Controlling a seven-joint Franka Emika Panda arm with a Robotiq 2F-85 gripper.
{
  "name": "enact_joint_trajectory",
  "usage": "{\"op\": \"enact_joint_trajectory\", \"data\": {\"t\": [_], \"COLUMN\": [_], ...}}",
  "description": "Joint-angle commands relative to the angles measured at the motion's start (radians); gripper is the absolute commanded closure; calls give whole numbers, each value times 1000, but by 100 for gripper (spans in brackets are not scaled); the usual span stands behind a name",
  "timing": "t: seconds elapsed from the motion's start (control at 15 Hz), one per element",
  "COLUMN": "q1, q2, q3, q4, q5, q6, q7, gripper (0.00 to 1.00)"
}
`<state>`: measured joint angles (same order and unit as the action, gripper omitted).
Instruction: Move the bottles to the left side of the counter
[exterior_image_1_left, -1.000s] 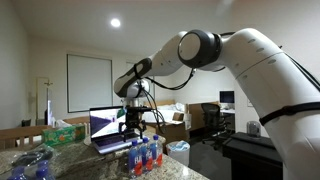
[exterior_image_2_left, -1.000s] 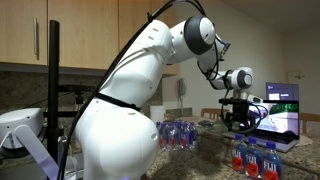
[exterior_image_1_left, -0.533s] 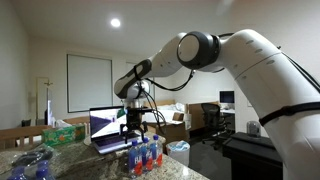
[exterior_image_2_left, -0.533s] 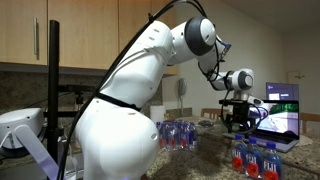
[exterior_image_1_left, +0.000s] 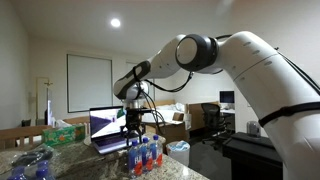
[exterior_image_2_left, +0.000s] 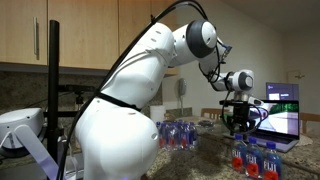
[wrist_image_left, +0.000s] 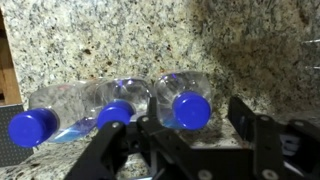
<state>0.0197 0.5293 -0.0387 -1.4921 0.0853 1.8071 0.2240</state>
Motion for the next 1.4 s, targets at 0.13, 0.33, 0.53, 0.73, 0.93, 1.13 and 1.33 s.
{"op": "enact_joint_trajectory", "data": {"t": [0.13, 0.33, 0.53, 0.73, 0.93, 1.13, 1.33], "q1": [10, 13, 13, 13, 12, 11, 15], "q2": [9, 6, 7, 5, -4, -14, -15], "q3": [-2, -3, -3, -2, 1, 6, 10], "q4": [31, 28, 28, 27, 22, 22, 35], "q5": [-22, -28, -31, -30, -28, -21, -19], "q6": [-25, -23, -25, -27, -42, -72, -98], "q7": [24, 25, 23, 22, 13, 7, 11], "gripper": [55, 75, 81, 86, 86, 86, 86]}}
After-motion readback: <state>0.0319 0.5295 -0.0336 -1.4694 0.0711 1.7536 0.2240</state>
